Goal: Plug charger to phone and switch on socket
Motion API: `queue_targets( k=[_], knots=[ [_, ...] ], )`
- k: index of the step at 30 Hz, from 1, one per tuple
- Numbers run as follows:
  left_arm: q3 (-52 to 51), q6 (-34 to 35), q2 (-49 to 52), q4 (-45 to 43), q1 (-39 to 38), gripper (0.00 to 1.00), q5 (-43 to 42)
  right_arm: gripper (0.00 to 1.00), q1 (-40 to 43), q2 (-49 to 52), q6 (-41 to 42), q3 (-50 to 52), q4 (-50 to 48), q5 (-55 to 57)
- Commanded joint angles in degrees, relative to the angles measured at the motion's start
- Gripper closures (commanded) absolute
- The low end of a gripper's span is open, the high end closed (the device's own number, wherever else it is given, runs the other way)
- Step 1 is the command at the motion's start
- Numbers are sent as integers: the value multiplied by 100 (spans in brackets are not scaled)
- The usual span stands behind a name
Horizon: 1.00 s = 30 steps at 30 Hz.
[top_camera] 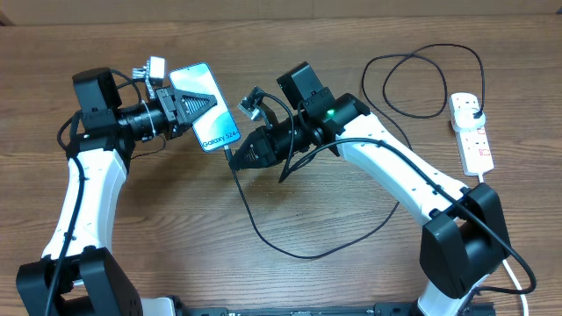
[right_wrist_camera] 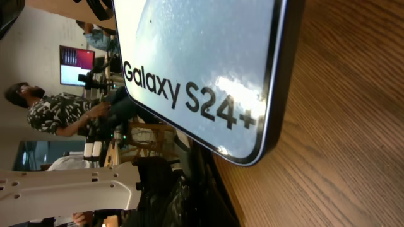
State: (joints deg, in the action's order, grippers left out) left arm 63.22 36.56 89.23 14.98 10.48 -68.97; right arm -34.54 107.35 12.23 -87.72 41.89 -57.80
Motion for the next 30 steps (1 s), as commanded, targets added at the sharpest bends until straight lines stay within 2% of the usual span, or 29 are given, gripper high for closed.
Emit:
queue_targets(
  k=[1, 19, 30],
  knots=[
    [63, -186, -177, -33, -81, 94, -243, 96, 11, -94, 2, 13, 0, 28],
    [63, -201, -177, -50, -236, 95, -4, 96, 13, -94, -2, 13, 4, 129],
    [63, -920, -177, -48, -243, 96, -833, 96, 13, -94, 2, 13, 13, 136]
  ],
)
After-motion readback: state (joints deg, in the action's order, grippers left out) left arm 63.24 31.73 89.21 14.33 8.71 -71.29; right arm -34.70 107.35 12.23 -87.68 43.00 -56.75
